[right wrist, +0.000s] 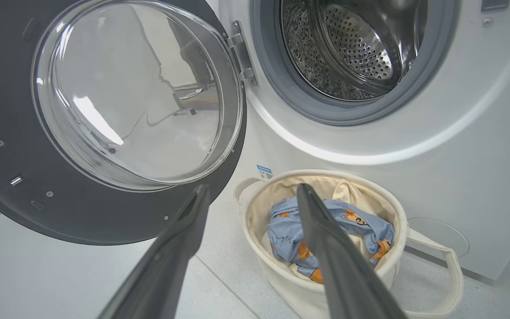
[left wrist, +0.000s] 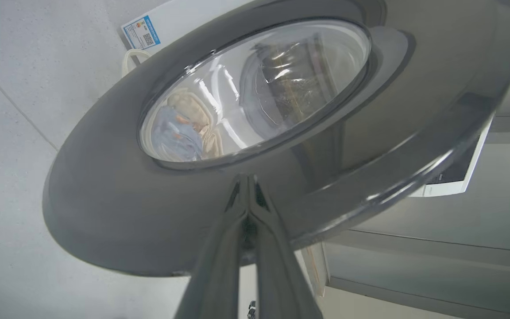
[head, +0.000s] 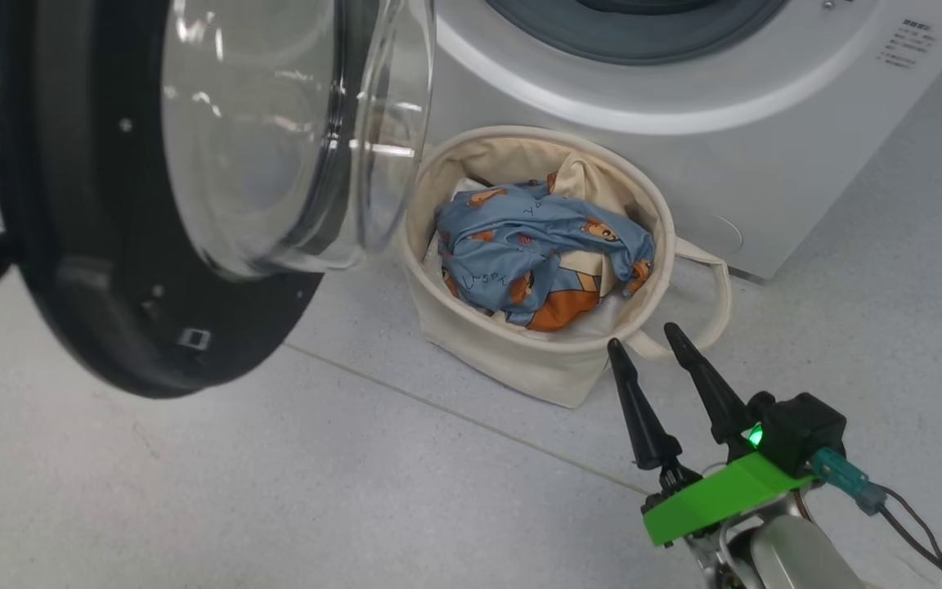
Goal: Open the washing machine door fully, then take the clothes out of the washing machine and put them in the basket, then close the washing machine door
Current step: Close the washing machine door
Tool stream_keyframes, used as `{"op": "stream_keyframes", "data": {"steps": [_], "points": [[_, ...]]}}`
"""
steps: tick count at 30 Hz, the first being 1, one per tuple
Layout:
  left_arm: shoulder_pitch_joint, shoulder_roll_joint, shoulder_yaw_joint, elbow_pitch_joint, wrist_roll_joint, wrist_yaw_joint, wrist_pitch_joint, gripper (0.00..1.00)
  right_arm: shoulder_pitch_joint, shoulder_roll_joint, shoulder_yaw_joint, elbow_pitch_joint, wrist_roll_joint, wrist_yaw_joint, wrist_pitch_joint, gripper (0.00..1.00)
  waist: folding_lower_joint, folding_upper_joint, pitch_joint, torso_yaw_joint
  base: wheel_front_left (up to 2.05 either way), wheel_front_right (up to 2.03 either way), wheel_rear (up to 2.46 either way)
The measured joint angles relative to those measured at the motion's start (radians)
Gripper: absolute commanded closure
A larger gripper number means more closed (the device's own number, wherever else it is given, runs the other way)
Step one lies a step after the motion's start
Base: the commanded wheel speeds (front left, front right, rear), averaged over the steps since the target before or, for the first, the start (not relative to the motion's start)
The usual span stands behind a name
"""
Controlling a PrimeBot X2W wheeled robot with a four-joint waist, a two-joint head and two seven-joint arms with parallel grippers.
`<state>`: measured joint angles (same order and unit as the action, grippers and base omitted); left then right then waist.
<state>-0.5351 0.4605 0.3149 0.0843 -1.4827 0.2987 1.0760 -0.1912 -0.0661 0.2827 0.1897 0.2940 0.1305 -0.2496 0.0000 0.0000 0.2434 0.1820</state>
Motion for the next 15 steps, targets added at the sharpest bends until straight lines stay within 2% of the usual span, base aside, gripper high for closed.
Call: {"op": "stream_keyframes", "data": {"steps": [10,15], "points": [[0.054,-0.053,-0.051,-0.106,0.001,-0.001,0.021,1.0,-0.01,0.0,-0.007,-0.008,0.031,0.0,0.0,0.0,0.0,0.0,-0.014,-0.022,0.0,0.0,0.0],[0.078,-0.098,-0.078,-0.139,0.001,-0.024,0.011,1.0,-0.01,0.0,-0.014,-0.01,0.04,0.0,0.0,0.0,0.0,0.0,-0.023,-0.043,0.0,0.0,0.0]]}}
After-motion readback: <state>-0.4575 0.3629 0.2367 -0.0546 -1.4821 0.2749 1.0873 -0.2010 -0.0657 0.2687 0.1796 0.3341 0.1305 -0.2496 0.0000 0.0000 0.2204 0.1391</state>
